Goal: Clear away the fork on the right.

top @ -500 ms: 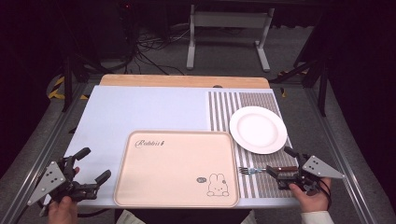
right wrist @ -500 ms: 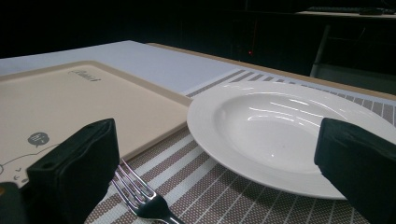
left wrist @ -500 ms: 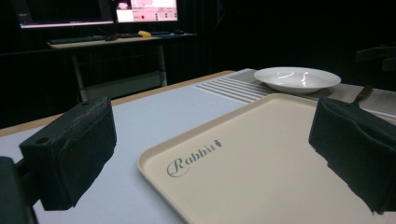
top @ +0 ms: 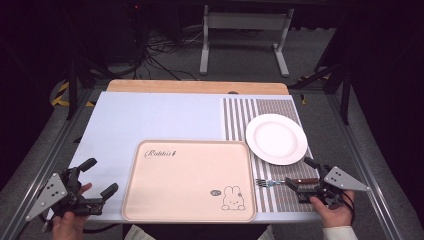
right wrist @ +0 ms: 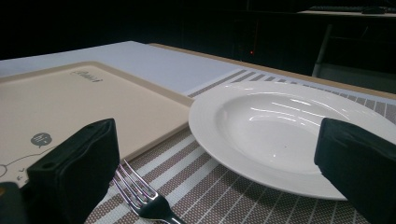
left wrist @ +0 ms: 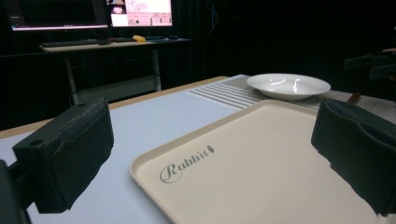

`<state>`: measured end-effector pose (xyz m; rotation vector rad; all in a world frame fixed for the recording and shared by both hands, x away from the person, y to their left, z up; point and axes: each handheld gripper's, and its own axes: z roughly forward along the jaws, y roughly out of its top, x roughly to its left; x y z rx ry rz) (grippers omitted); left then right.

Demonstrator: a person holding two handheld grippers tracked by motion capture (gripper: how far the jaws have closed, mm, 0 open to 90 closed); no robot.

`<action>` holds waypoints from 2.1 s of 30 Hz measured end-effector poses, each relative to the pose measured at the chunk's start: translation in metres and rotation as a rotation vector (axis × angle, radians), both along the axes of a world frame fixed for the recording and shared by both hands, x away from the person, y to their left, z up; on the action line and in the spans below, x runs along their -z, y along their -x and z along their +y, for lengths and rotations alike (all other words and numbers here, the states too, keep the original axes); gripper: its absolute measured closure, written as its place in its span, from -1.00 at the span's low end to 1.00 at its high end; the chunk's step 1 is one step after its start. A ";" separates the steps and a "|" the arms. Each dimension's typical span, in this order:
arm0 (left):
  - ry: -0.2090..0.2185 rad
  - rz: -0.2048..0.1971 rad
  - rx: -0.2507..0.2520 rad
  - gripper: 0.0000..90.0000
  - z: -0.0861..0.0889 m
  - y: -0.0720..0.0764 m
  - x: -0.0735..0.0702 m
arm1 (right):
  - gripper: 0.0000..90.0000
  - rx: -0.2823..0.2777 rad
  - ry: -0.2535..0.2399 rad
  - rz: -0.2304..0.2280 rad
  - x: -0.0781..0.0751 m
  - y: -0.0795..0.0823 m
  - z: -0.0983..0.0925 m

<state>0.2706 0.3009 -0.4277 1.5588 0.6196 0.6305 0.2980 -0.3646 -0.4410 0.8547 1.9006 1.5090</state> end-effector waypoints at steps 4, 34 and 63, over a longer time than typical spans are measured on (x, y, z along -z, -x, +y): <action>-0.011 0.021 0.027 -0.99 0.001 0.000 -0.001 | -0.98 -0.008 -0.007 -0.003 0.000 -0.001 0.001; -0.014 0.034 0.043 -0.99 0.001 0.000 -0.001 | -0.97 -0.092 0.100 0.079 -0.042 -0.033 0.015; -0.015 0.033 0.043 -0.99 0.001 0.001 -0.001 | -0.89 -0.257 0.650 0.293 -0.086 -0.061 0.044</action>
